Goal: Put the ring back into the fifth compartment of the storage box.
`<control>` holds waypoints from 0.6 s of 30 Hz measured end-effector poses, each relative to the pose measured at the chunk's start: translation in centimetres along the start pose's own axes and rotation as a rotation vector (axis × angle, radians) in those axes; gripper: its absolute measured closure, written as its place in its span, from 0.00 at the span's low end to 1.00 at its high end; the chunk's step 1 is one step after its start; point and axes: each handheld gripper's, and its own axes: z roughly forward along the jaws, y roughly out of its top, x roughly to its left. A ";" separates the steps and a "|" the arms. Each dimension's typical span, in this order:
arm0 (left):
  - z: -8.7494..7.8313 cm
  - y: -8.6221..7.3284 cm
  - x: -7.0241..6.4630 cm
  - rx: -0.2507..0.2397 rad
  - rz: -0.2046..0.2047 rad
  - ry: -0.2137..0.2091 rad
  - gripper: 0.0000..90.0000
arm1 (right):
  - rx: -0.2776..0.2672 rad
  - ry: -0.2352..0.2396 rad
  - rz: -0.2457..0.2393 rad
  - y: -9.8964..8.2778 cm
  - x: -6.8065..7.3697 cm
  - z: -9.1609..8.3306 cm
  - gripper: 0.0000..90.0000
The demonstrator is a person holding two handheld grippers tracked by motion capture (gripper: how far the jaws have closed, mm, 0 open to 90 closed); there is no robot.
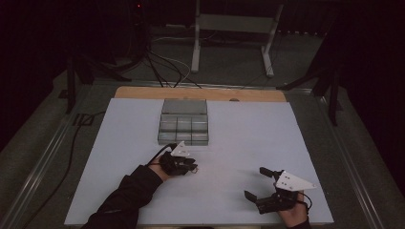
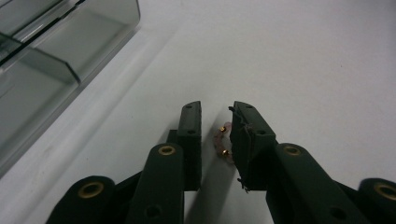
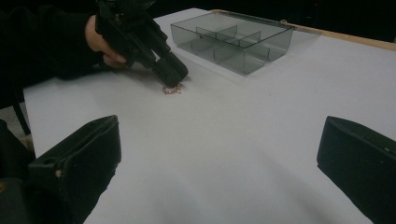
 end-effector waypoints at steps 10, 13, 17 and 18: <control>0.2 0.6 -0.4 0.038 0.070 -0.005 0.94 | 0.007 -0.002 0.000 0.0 0.0 0.0 0.00; 0.2 0.7 -0.5 0.053 0.086 -0.007 0.97 | 0.000 -0.001 -0.003 0.0 0.0 0.0 0.00; 0.1 0.9 -0.6 0.069 0.096 -0.001 0.98 | 0.004 -0.002 -0.001 0.0 0.0 0.0 0.00; 0.2 0.9 -0.7 0.066 0.097 0.003 0.98 | 0.002 -0.001 -0.003 0.0 0.0 0.0 0.00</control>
